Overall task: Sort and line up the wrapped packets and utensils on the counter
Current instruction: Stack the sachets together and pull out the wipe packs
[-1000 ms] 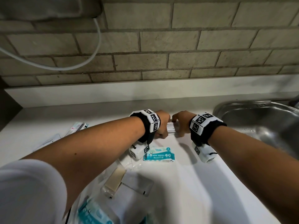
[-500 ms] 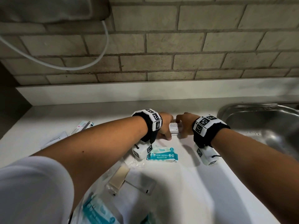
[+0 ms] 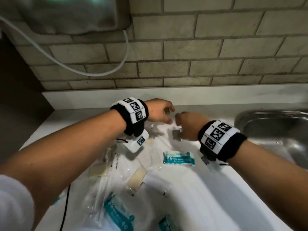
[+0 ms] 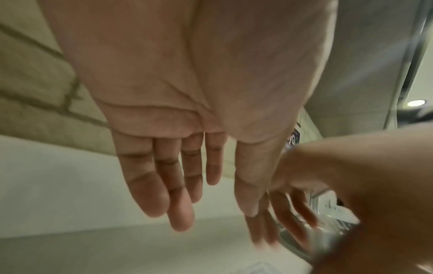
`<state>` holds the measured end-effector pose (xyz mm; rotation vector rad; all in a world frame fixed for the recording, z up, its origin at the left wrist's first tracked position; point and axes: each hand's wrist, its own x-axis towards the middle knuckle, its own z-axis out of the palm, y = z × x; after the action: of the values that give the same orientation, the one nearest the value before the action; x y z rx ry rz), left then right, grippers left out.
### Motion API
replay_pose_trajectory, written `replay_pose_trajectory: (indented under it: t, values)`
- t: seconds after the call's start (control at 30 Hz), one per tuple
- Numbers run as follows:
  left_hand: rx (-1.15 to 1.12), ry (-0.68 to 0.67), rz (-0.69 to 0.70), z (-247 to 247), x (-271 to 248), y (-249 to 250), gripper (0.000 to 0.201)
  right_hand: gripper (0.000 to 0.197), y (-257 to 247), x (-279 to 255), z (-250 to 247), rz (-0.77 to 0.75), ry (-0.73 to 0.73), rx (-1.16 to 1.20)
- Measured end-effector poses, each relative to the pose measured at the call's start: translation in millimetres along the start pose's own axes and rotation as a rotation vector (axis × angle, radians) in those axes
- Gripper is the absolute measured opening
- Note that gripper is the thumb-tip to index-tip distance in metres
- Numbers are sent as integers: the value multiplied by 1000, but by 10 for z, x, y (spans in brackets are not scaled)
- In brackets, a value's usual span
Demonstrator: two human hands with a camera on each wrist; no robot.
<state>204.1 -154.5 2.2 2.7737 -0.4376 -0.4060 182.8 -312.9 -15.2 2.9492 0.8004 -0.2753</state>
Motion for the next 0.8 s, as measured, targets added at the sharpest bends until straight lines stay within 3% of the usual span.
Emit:
replay_pose_trajectory:
  t: [0.07, 0.13, 0.2, 0.27, 0.47, 0.57, 0.63, 0.8]
  values:
    - [-14, 42, -23, -86, -299, -175, 53, 37, -408, -214, 13, -157, -83, 58]
    - [-21, 31, -72, -70, -600, -366, 52, 36, -761, -366, 199, -253, -271, 65]
    - [-25, 1, -131, 15, -886, -546, 51, 30, -1008, -413, 411, -265, -420, 44]
    - [-27, -16, -191, 132, -1124, -701, 50, 21, -1129, -410, 502, -245, -472, -10]
    - [-33, -91, -310, 616, -1687, -899, 75, 26, -1251, -569, 580, -193, -202, -58]
    - [29, -68, -307, 795, -1718, -953, 83, 24, -1287, -531, 442, -129, -300, -3]
    - [25, -48, -304, 841, -1695, -994, 85, 24, -1284, -465, 366, -111, -291, 12]
    - [-65, 39, -313, 826, -1709, -1087, 65, 21, -1318, -406, 298, -49, -264, 28]
